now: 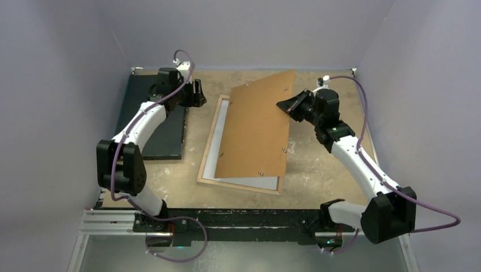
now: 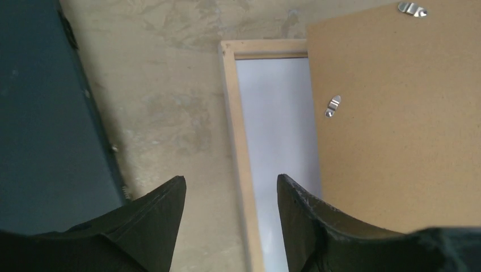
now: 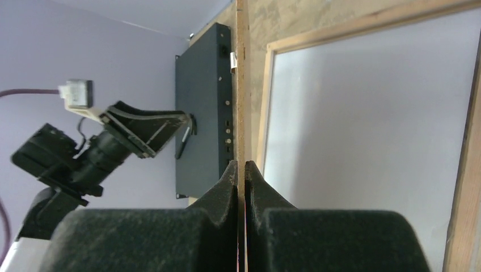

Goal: Put the photo into the frame

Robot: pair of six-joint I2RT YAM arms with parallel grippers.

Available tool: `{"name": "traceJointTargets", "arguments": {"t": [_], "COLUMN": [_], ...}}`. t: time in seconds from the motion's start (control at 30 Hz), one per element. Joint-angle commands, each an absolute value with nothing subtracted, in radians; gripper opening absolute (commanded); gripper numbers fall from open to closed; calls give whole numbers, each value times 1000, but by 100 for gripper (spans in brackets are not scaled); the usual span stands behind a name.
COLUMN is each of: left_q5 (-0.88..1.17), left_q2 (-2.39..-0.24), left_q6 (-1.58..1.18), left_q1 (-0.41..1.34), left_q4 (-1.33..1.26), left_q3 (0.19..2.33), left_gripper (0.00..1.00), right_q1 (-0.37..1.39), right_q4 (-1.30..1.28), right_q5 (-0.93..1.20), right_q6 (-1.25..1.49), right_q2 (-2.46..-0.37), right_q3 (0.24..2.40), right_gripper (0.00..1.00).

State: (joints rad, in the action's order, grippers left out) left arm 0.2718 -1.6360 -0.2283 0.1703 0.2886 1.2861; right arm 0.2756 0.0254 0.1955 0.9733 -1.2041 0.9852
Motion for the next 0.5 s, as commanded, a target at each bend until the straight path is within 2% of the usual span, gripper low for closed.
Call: {"name": "traceJointTargets", "arguments": {"t": [0.0,0.33,0.47], "left_q5": [350,233,268], "left_q2": [-1610,-1587,-1565], "left_q6": [96,373,422], "left_q1": [156,156,155], "left_q4": [448,401,373], "left_q3": [1326,1110,1042], "left_gripper": [57,38,33], "right_q1": [272,273,272], "right_q4": [253,377,411], "right_q5": [257,274,282], "right_q6": [1073,1129,1143], "right_q2": [-1171,-1236,-1267], "right_q3": [935,841,819], "right_gripper": [0,0,0]}}
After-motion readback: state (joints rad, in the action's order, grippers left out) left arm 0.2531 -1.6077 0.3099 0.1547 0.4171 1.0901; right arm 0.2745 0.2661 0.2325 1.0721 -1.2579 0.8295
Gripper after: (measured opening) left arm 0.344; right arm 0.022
